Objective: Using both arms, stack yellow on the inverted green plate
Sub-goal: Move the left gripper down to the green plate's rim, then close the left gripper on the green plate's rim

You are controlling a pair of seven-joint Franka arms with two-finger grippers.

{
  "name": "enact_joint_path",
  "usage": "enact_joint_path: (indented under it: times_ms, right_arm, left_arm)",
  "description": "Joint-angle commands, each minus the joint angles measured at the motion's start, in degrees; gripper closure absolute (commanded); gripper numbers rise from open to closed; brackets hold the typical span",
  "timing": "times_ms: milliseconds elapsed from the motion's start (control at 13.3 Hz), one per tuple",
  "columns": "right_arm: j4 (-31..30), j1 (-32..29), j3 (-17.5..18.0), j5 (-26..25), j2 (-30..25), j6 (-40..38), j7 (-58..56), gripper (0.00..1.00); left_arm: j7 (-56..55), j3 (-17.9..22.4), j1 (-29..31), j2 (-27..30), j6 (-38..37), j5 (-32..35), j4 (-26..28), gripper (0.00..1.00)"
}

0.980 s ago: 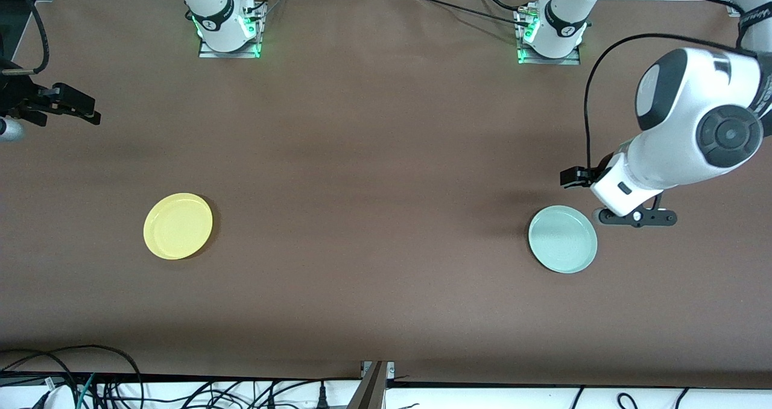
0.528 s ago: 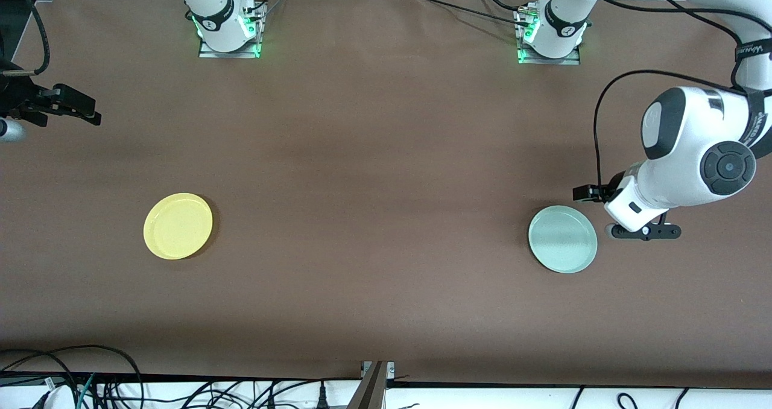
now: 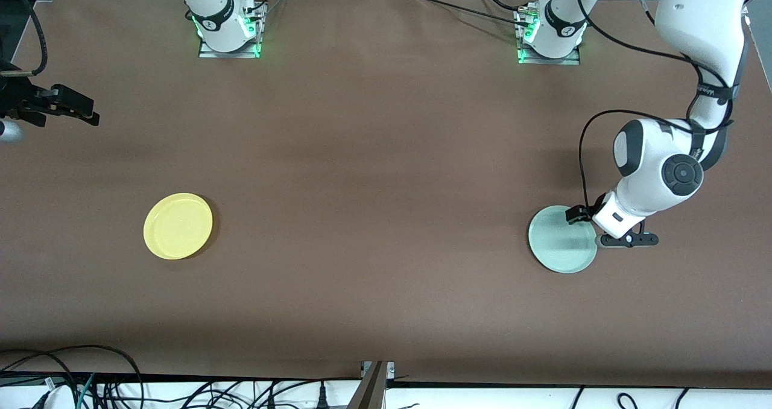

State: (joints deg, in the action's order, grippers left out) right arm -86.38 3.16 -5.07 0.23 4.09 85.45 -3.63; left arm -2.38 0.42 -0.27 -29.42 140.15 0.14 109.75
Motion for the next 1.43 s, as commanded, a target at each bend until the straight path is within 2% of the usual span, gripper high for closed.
enact_joint_path:
  times_ms: [0,603,679,829,905,1357]
  right_arm:
    - [-0.02,-0.88,0.42,0.74,-0.13,0.25,0.11,0.00]
    - [-0.02,-0.79,0.50,0.83,0.04,0.25,0.02,0.00]
    - [-0.02,-0.79,0.50,0.83,0.04,0.25,0.02,0.00]
    - [-0.02,-0.79,0.50,0.83,0.04,0.25,0.02,0.00]
    - [-0.02,-0.79,0.50,0.65,0.04,0.25,-0.06,0.00]
    - [-0.02,-0.79,0.50,0.65,0.30,0.33,-0.06,0.00]
  left_arm:
    - [5.08,-0.33,2.63,-4.67,4.60,1.27,-2.69,0.00]
    - [9.84,-0.06,4.57,-8.37,4.69,1.27,-6.74,0.00]
    - [10.63,-0.06,4.57,-8.46,4.69,1.27,-6.74,0.05]
    - [10.82,-0.06,4.75,-8.81,4.69,1.27,-6.91,0.23]
    - [10.73,-0.06,4.66,-8.81,4.69,1.18,-6.92,0.28]
    - [13.52,-0.24,4.93,-8.29,4.07,1.18,-6.83,0.31]
